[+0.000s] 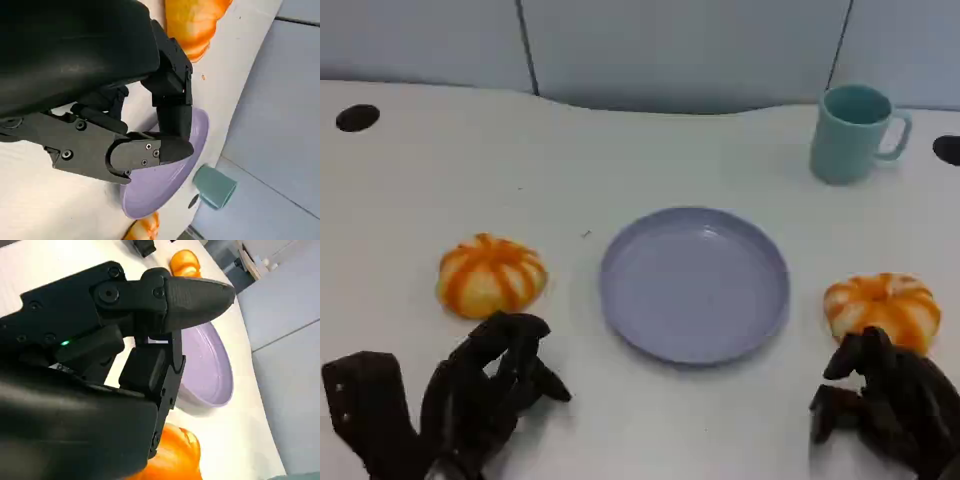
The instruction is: Grasp the bread from the table and place it into the plate.
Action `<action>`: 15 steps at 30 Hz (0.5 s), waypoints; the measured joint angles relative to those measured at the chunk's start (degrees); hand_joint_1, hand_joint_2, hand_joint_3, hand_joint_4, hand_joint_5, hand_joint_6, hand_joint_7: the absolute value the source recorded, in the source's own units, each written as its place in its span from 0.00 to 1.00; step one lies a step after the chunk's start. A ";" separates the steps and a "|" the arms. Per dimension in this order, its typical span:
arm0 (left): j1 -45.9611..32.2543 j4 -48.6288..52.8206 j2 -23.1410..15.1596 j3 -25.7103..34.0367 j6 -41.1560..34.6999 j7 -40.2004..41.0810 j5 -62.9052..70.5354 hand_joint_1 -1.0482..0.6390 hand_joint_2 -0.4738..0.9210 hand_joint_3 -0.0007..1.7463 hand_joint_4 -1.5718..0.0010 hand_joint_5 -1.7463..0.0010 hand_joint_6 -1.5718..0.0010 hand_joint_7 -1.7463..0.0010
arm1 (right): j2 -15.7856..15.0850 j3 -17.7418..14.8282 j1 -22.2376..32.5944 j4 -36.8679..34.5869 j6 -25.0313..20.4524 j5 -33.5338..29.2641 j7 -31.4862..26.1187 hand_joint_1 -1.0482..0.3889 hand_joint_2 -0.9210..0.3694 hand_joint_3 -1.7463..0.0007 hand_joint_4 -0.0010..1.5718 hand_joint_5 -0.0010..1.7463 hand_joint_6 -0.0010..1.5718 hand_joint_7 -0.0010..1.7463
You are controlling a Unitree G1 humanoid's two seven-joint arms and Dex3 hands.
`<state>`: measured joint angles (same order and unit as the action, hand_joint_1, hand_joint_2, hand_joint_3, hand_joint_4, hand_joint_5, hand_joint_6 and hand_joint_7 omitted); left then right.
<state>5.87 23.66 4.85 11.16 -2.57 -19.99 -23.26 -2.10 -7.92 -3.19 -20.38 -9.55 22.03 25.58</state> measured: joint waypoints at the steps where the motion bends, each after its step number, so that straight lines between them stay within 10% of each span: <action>1: 0.00 0.00 0.00 0.00 0.00 0.00 0.00 0.32 0.94 0.29 0.53 0.00 0.65 0.18 | 0.00 -0.01 -0.05 0.00 -0.11 0.00 -0.04 0.39 0.00 0.76 0.85 0.67 0.81 0.56; 15: 0.13 0.47 0.04 -0.02 0.64 -0.02 0.02 0.32 0.95 0.29 0.54 0.00 0.66 0.17 | -0.02 -0.04 -0.15 0.01 -0.44 -0.01 -0.03 0.40 0.00 0.75 0.84 0.67 0.81 0.56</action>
<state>6.00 24.13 4.89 11.14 -1.93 -20.01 -23.24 -2.12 -7.96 -3.34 -20.37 -10.00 22.02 25.55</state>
